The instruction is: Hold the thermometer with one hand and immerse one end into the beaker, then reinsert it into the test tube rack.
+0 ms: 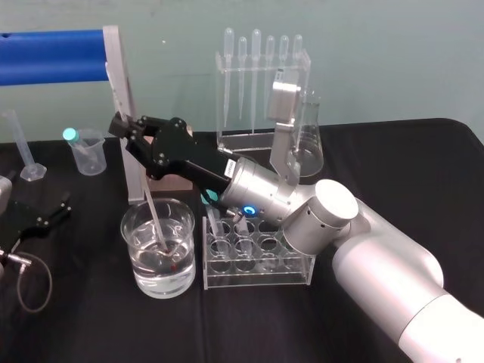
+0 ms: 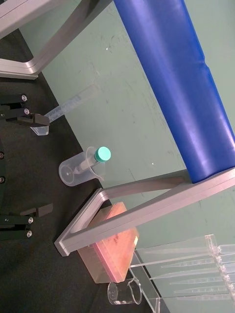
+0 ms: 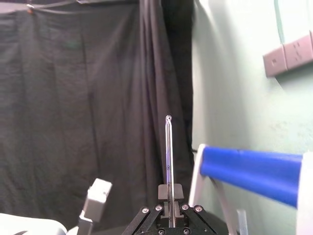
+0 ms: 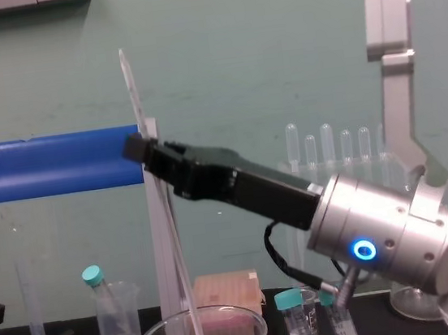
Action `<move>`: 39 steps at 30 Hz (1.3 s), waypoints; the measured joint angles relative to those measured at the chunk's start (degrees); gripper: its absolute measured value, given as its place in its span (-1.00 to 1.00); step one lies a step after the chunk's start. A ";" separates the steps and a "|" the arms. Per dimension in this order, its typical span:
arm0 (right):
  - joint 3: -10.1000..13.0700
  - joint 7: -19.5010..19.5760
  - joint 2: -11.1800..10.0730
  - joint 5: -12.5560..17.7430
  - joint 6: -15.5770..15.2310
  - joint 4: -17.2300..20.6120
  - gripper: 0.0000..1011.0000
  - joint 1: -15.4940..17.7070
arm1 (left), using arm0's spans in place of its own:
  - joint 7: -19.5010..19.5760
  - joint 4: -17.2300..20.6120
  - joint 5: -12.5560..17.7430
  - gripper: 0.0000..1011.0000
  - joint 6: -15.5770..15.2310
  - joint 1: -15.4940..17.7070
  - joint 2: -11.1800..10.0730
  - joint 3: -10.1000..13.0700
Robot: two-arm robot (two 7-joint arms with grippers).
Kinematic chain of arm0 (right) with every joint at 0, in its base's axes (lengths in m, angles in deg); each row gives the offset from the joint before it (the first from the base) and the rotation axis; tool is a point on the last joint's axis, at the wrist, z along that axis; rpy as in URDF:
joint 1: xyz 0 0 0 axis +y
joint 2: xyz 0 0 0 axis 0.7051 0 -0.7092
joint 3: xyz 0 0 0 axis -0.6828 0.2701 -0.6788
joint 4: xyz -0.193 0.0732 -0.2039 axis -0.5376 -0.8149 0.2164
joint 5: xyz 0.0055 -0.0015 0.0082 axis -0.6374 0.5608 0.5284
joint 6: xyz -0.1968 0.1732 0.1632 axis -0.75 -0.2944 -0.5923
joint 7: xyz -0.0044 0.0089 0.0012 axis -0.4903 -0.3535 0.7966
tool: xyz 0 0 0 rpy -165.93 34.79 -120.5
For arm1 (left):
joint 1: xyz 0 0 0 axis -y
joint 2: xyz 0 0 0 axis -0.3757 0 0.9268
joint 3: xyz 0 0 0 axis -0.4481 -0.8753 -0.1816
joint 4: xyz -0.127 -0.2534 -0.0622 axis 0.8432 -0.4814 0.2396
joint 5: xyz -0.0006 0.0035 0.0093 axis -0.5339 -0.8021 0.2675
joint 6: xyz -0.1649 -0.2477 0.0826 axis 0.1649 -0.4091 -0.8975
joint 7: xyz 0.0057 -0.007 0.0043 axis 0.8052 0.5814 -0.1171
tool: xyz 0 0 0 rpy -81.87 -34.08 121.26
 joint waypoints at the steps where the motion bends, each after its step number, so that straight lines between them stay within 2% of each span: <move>1: 0.07 -0.34 -0.01 0.12 0.33 0.23 -0.89 0.00 | 0.00 0.00 0.00 0.99 0.00 0.00 0.00 0.00; 7: 0.97 -0.76 -0.95 0.64 1.61 4.23 -0.89 0.49 | 0.00 0.00 0.00 0.99 0.00 0.00 0.00 0.00; 13: 2.65 0.12 -2.89 1.57 2.48 10.21 -0.89 0.83 | 0.00 0.00 0.00 0.99 0.00 0.00 0.00 -0.01; 20: 6.53 -0.31 -5.54 5.03 4.83 16.19 -0.89 0.99 | 0.00 0.00 0.00 0.99 0.00 0.00 0.00 -0.01; 22: 7.96 0.89 -6.81 5.33 5.52 18.57 -0.89 1.87 | 0.00 0.00 0.00 0.99 0.00 0.00 0.00 0.00; 23: 7.96 0.89 -6.81 5.33 5.52 18.57 -0.89 1.87 | 0.00 0.00 0.00 0.99 0.00 0.00 0.00 0.00; 26: 10.13 4.17 -9.33 4.88 5.74 22.60 -0.89 4.30 | 0.00 0.00 0.00 0.99 0.00 0.00 0.00 -0.01; 29: 11.51 6.52 -11.06 4.21 5.69 25.09 -0.89 6.44 | 0.00 0.00 0.00 0.99 0.00 0.00 0.00 -0.01; 32: 13.80 9.64 -13.62 3.24 5.56 28.50 -0.89 10.42 | 0.00 0.00 0.00 0.99 0.00 0.00 0.00 0.00; 33: 13.80 9.64 -13.62 3.24 5.56 28.50 -0.89 10.42 | 0.00 0.00 0.00 0.99 0.00 0.00 0.00 0.00; 36: 16.23 11.71 -15.54 2.49 6.03 30.89 -0.89 14.65 | 0.00 0.00 0.00 0.99 0.00 0.00 0.00 0.00; 39: 17.77 12.42 -16.32 2.29 6.50 31.66 -0.89 17.13 | 0.00 0.00 0.00 0.99 0.00 0.00 0.00 0.00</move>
